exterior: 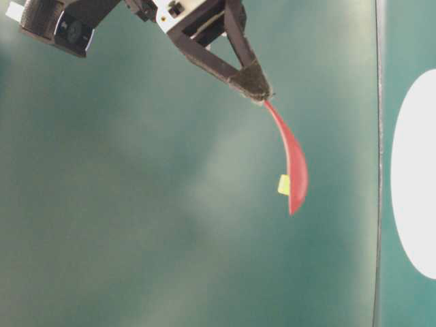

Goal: Scoop the yellow hexagonal prism block from the bowl with a spoon using the right arm.
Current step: 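Hold the spoon with the block raised above the bowl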

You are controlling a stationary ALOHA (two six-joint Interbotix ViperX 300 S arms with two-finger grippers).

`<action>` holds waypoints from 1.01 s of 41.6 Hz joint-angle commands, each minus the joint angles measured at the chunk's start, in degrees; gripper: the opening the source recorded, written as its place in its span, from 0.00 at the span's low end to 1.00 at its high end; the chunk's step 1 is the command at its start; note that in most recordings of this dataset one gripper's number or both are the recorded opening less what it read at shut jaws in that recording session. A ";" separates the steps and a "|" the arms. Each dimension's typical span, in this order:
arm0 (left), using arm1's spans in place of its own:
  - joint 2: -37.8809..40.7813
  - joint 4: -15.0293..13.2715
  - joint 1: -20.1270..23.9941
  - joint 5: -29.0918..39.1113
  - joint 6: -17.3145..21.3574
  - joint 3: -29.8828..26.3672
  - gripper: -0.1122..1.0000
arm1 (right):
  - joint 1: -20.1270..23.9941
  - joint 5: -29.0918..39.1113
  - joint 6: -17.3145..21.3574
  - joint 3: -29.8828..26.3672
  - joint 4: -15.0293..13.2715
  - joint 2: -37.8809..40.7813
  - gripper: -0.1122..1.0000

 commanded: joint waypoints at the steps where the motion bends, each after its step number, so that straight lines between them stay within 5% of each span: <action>1: 0.44 0.18 0.00 -0.35 0.62 -1.49 0.10 | -0.09 -0.70 -0.09 -1.76 -0.09 -1.49 0.32; 42: 0.44 0.18 0.00 0.09 0.88 -1.23 0.10 | -0.09 -2.64 0.00 -1.67 0.00 -1.49 0.32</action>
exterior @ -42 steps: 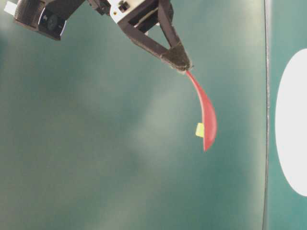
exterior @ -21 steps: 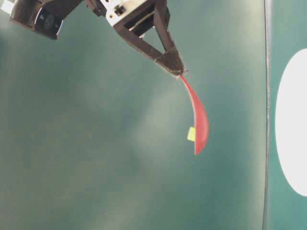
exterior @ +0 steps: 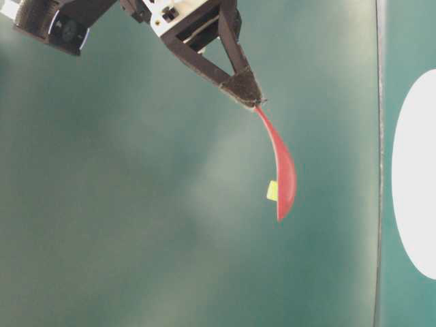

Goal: Scoop the yellow hexagonal prism block from the bowl with a spoon using the right arm.
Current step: 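Hold the spoon with the block raised above the bowl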

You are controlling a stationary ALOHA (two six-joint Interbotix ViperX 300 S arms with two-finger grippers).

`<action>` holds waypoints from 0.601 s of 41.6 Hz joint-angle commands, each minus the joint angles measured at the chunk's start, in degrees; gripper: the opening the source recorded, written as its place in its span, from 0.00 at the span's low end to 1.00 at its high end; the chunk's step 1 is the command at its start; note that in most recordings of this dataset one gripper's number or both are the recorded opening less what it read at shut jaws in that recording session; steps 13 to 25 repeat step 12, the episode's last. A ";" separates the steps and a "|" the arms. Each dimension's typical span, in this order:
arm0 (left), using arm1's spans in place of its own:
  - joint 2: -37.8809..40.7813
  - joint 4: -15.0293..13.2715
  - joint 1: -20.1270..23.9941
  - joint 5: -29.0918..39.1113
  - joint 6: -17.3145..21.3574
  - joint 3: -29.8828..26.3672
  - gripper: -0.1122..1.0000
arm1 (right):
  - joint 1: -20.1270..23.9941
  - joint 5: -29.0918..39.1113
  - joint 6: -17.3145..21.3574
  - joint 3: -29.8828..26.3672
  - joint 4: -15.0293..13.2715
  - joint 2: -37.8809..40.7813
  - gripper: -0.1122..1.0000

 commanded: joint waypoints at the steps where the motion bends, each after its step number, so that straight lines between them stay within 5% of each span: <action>1: 0.44 0.09 0.00 -0.18 0.09 -1.23 0.10 | 0.00 -0.53 0.00 -1.67 0.00 -1.49 0.32; 25: 0.44 0.09 0.00 -0.26 0.09 -1.23 0.10 | 0.00 -0.70 0.00 -1.67 0.09 -1.49 0.32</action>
